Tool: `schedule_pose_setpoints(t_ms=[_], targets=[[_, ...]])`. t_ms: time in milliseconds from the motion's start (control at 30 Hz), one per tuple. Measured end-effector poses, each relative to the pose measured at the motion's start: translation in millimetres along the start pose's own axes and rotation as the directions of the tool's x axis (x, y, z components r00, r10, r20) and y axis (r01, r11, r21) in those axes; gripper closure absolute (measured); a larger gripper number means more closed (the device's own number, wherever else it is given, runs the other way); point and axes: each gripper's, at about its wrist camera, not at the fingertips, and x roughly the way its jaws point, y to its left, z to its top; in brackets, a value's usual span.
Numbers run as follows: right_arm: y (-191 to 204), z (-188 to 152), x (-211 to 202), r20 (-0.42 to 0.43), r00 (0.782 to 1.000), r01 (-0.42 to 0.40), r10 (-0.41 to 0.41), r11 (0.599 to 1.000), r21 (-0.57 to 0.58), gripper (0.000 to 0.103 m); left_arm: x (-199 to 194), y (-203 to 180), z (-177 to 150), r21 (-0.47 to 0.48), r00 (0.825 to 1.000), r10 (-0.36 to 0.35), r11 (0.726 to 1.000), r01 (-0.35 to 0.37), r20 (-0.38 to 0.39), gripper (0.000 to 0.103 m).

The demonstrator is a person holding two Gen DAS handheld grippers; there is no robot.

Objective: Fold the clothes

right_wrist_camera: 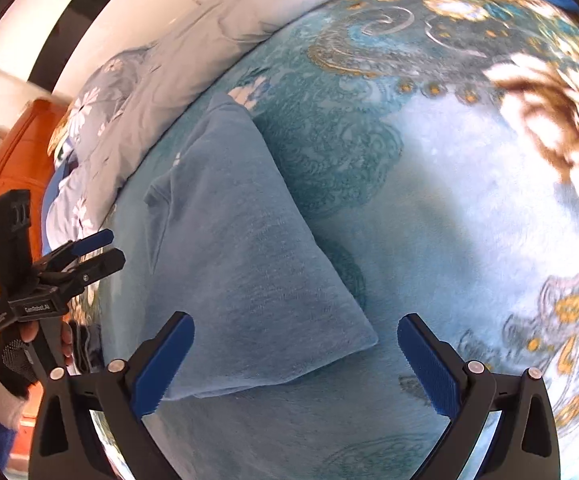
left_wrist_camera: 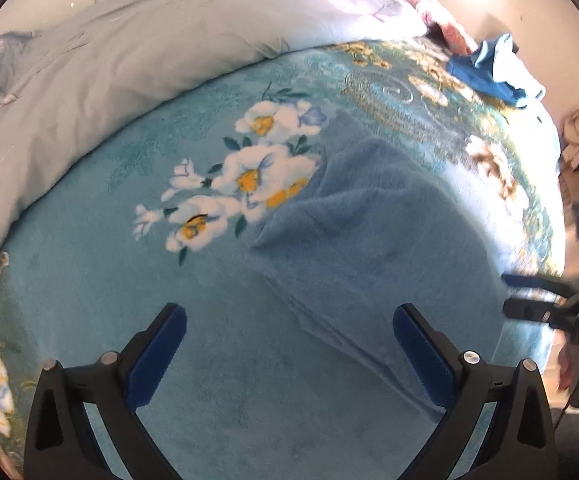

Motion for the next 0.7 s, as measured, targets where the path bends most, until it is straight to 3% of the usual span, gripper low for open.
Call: schedule_pose_setpoints(t_ms=[133,367,567,700], targets=[[0.0,-8.4,3.3,0.022,0.999,-0.03,0.028,0.997,0.073,0.0,8.7,16.5,6.5,-0.131,0.991,-0.132,0.983,0.132,0.008,0.0],[0.4,-14.6,11.1,0.021,0.999,-0.047,0.044,0.987,0.153,0.0,28.8,39.1,12.9,-0.287,0.968,-0.246,0.924,0.252,0.057,0.001],[2.0,-16.0,16.6,0.01,0.999,-0.038,0.037,0.981,0.191,0.0,44.5,49.5,16.6,-0.348,0.956,-0.285,0.892,0.29,0.066,0.003],[3.1,-16.8,20.3,0.003,0.999,-0.032,0.032,0.976,0.216,0.001,51.5,51.7,16.4,-0.369,0.948,-0.31,0.875,0.314,0.07,0.015]])
